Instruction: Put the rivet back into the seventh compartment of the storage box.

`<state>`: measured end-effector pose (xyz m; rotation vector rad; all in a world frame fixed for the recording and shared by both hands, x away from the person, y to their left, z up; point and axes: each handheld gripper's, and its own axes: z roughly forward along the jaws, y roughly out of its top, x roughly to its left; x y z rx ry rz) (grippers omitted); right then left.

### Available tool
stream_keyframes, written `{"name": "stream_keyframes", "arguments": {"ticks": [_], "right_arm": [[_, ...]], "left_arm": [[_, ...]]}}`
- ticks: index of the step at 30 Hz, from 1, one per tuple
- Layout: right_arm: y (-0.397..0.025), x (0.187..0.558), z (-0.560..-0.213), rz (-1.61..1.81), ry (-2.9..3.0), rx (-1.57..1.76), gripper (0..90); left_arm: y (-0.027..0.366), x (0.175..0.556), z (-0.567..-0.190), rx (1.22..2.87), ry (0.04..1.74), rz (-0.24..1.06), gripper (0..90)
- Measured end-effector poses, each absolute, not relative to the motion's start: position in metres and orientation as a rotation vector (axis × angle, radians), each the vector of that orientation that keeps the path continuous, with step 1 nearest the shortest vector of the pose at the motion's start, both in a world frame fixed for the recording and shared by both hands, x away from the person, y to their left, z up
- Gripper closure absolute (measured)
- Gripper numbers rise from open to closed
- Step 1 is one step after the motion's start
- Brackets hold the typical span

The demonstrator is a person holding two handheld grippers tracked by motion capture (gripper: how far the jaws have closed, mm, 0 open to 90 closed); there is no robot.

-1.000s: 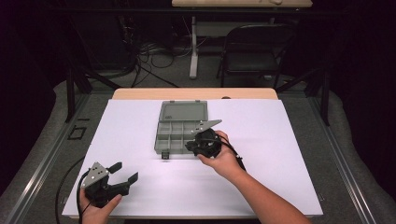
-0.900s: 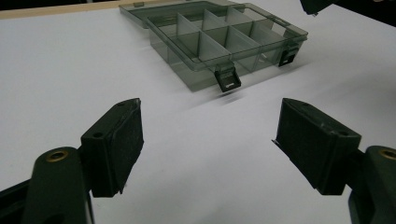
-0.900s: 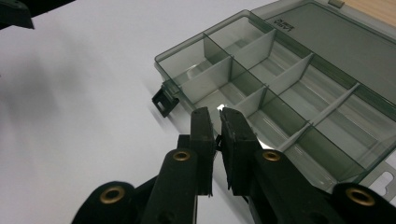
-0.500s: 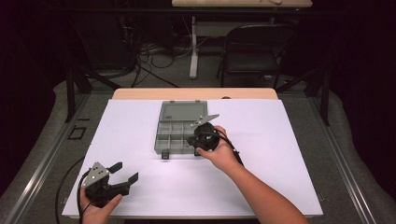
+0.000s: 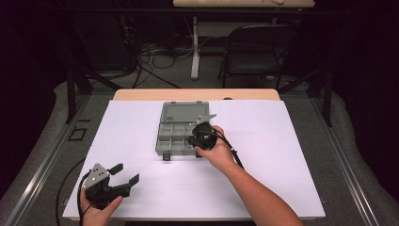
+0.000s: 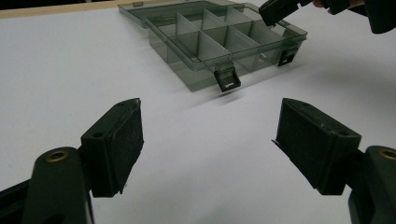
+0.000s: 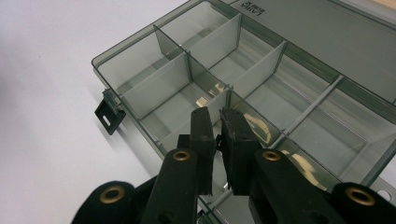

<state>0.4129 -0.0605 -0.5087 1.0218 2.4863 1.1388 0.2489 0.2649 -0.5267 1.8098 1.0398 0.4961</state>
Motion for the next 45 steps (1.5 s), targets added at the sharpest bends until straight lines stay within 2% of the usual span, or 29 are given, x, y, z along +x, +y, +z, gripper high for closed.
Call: {"name": "stream_keyframes", "arguments": {"ticks": [22,26,29,31,32,45], "right_arm": [[-0.057,0.415,-0.516,1.109,2.492,1.020,82.5],[-0.059,0.415,-0.514,1.110,2.484,1.025,77.3],[-0.062,0.416,-0.513,1.113,2.467,1.032,67.5],[-0.062,0.415,-0.511,1.121,2.467,1.047,65.6],[-0.064,0.414,-0.508,1.140,2.450,1.027,59.8],[-0.085,0.393,-0.489,1.267,2.390,0.985,40.8]], "left_arm": [[0.266,0.249,-0.527,1.812,1.035,0.500,23.0],[0.266,0.249,-0.527,1.810,1.037,0.500,23.0],[0.266,0.249,-0.527,1.813,1.035,0.501,23.0],[0.266,0.249,-0.527,1.810,1.037,0.501,23.0],[0.266,0.249,-0.527,1.809,1.039,0.500,23.0],[0.266,0.248,-0.526,1.809,1.041,0.502,23.0]]}}
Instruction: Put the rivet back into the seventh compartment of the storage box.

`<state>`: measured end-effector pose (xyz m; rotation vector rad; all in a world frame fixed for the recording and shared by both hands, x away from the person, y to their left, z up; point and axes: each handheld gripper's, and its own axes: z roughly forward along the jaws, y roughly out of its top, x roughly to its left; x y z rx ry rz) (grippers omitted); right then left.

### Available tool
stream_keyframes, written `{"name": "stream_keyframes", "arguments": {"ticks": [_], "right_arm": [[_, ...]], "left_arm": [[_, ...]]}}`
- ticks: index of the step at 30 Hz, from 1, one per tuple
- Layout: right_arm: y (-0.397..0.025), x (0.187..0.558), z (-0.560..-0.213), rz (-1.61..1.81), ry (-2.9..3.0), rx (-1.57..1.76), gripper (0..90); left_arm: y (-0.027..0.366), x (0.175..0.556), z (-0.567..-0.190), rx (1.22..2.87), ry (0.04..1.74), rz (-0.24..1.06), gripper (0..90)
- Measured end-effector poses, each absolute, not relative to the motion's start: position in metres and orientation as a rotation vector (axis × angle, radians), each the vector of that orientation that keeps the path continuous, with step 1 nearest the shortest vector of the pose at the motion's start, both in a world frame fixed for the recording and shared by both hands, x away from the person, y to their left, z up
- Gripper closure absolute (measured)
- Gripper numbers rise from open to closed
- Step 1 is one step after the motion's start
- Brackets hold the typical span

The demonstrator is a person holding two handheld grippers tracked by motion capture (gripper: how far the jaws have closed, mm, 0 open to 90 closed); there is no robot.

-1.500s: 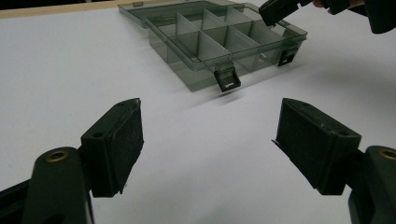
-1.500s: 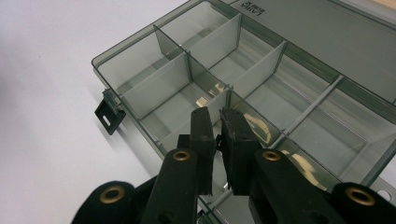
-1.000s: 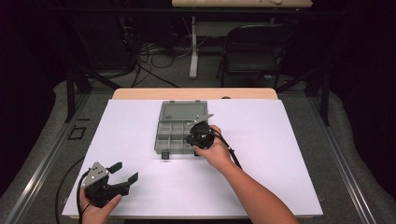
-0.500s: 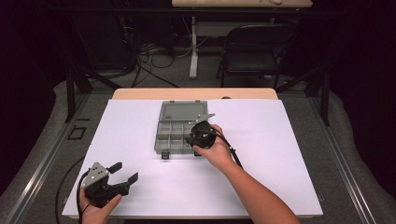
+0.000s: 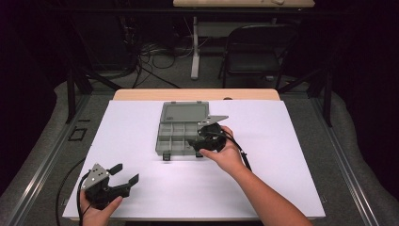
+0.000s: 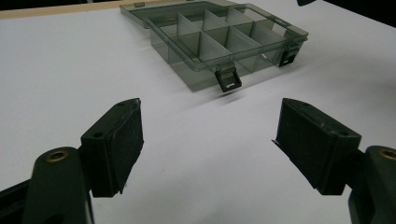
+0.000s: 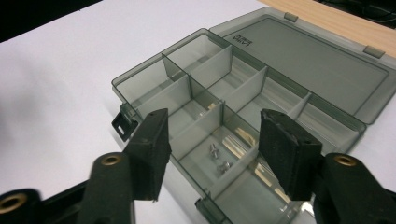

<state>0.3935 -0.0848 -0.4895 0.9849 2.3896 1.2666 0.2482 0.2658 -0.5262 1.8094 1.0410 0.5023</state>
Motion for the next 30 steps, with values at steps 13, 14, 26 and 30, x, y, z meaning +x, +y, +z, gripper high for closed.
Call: {"name": "stream_keyframes", "arguments": {"ticks": [13,14,26,30], "right_arm": [[-0.122,0.355,-0.481,1.322,2.323,0.928,39.2],[-0.125,0.352,-0.480,1.322,2.324,0.926,39.3],[-0.161,0.310,-0.488,1.312,2.269,0.906,38.3],[-0.171,0.298,-0.493,1.308,2.247,0.900,37.6]], "left_arm": [[0.264,0.248,-0.526,1.806,1.044,0.501,23.0],[0.265,0.249,-0.526,1.811,1.041,0.503,23.0],[0.264,0.248,-0.526,1.804,1.038,0.508,23.0],[0.264,0.248,-0.526,1.805,1.038,0.507,22.9]]}}
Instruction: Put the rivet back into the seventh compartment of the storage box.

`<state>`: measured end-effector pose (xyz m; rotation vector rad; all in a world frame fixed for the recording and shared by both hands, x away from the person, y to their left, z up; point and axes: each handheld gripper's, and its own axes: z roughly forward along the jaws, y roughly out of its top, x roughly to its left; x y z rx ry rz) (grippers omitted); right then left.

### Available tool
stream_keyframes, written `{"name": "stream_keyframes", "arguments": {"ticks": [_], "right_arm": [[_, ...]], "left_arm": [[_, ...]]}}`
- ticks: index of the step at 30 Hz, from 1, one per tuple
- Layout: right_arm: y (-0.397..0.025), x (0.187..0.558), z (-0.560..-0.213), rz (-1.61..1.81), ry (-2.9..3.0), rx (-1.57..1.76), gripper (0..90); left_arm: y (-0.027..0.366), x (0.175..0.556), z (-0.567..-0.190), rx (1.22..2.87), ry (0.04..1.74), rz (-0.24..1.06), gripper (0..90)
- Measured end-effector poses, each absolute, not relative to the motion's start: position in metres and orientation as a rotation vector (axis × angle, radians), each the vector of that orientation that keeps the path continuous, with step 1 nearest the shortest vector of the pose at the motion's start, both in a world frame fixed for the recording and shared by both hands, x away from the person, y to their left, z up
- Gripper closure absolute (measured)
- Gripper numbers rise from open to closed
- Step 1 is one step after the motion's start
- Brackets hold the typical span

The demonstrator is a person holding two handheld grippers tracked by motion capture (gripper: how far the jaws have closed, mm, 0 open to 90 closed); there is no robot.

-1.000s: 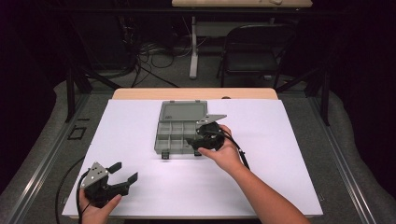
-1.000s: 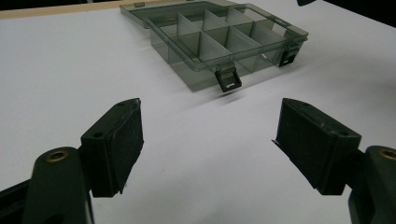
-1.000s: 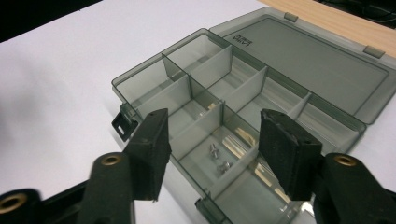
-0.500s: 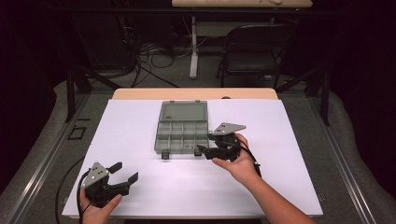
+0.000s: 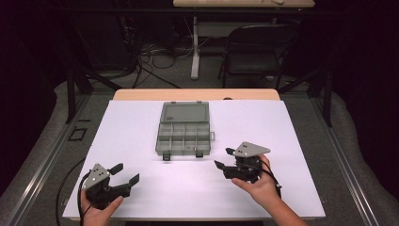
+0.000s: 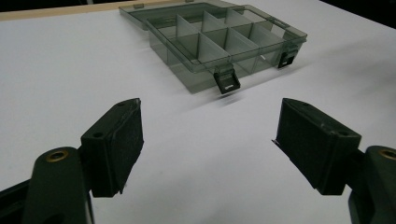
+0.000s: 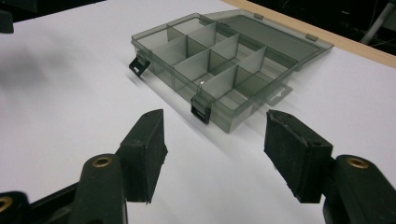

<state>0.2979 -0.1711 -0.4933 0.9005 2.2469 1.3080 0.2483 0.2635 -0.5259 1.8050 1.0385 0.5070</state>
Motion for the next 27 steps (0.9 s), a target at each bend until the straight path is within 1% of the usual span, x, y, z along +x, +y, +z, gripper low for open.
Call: {"name": "stream_keyframes", "arguments": {"ticks": [2,7,27], "right_arm": [[-0.180,0.288,-0.498,1.315,2.227,0.907,37.1],[-0.192,0.278,-0.506,1.334,2.199,0.942,36.3],[-0.229,0.258,-0.534,1.300,2.122,0.995,33.4]], "left_arm": [[0.263,0.248,-0.526,1.811,1.036,0.511,23.0],[0.263,0.248,-0.526,1.809,1.036,0.513,23.0],[0.262,0.248,-0.526,1.810,1.039,0.507,23.0]]}}
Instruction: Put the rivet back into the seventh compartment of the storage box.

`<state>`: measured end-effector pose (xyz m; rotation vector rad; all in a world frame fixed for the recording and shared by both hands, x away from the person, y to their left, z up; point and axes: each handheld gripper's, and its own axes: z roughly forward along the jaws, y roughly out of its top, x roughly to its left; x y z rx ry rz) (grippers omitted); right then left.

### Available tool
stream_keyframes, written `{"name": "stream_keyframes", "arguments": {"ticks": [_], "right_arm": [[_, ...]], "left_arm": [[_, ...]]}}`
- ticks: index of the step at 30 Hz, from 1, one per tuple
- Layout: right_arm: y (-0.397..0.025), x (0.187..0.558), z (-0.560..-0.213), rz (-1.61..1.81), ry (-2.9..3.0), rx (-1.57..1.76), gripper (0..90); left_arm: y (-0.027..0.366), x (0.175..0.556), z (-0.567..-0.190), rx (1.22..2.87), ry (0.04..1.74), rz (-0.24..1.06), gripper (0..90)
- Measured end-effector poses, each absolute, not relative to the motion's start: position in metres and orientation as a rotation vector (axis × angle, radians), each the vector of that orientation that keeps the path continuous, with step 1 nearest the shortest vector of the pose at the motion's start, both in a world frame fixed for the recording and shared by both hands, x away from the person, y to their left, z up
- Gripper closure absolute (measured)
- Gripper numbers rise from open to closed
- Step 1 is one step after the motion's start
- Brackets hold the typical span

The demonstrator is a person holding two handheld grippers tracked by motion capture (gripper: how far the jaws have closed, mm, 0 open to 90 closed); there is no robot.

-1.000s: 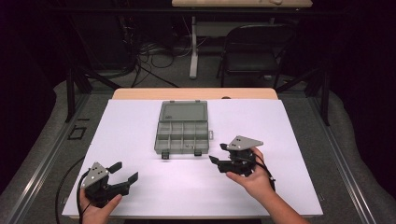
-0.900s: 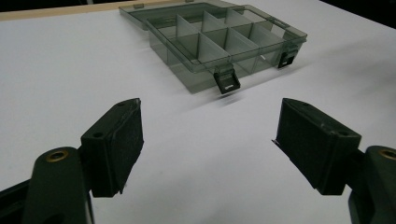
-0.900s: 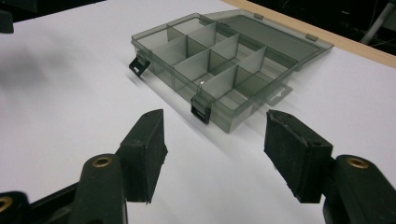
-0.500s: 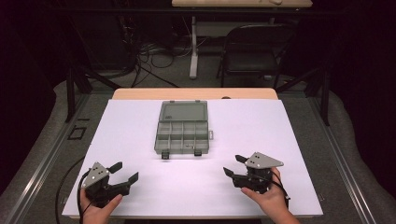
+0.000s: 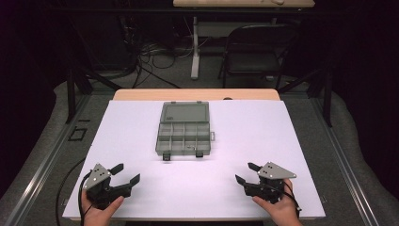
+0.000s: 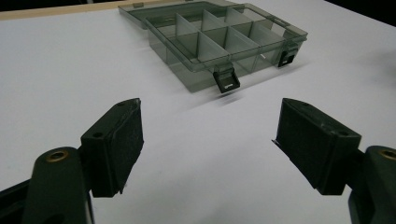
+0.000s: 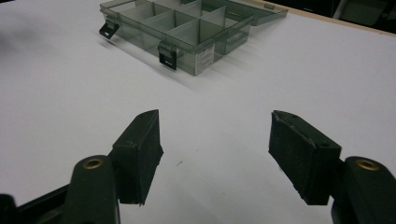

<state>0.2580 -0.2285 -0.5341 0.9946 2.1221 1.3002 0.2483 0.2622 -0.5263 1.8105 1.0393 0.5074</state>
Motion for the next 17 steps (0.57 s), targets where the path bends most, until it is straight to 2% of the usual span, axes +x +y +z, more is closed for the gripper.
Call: {"name": "stream_keyframes", "arguments": {"ticks": [17], "right_arm": [[-0.2378,0.2588,-0.5423,1.324,2.100,1.042,33.3]], "left_arm": [[0.2624,0.2497,-0.5270,1.817,1.038,0.505,23.0]]}}
